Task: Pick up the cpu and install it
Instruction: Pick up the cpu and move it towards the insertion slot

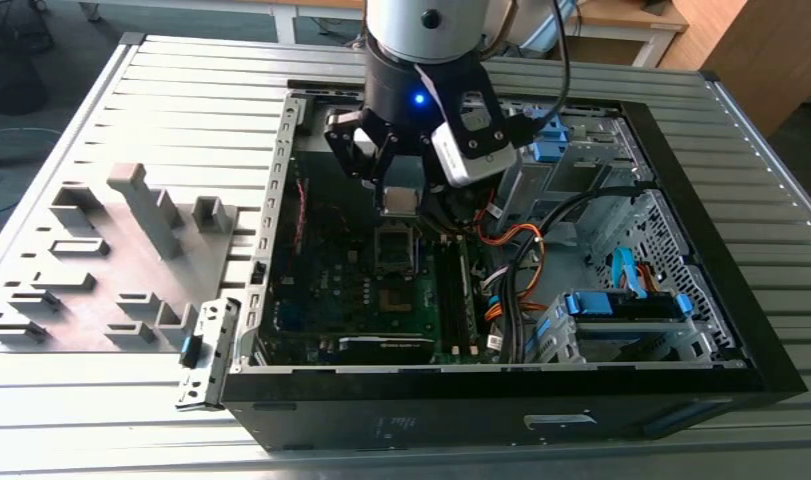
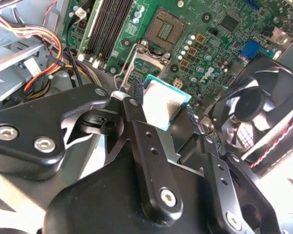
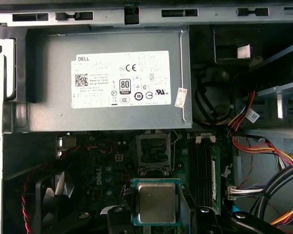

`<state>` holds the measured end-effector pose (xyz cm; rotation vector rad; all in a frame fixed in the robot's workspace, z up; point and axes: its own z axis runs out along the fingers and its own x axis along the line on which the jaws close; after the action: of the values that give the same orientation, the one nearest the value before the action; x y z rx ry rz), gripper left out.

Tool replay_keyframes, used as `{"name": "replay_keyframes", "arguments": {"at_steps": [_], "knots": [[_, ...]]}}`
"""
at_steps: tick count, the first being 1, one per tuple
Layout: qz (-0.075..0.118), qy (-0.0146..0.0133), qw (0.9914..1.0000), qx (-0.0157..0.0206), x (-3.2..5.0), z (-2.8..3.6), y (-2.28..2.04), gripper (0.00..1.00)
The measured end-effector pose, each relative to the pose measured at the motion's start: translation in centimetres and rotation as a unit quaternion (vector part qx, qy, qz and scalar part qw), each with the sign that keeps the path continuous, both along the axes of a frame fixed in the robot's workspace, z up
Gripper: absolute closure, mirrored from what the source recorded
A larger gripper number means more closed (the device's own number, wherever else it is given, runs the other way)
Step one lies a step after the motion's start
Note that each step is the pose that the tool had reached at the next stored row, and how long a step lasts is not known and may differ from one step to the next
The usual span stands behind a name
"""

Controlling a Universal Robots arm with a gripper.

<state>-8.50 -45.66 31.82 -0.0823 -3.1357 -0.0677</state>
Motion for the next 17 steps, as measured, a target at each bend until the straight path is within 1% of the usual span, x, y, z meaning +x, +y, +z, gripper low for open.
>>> {"name": "replay_keyframes", "arguments": {"at_steps": [4,7,17], "knots": [[0.0,0.0,1.0,0.0,0.0,-0.3,-0.19,0.53],[0.0,0.0,1.0,0.0,0.0,-0.49,-0.26,0.53],[0.0,0.0,1.0,0.0,0.0,-1.4,-0.53,0.53]]}}
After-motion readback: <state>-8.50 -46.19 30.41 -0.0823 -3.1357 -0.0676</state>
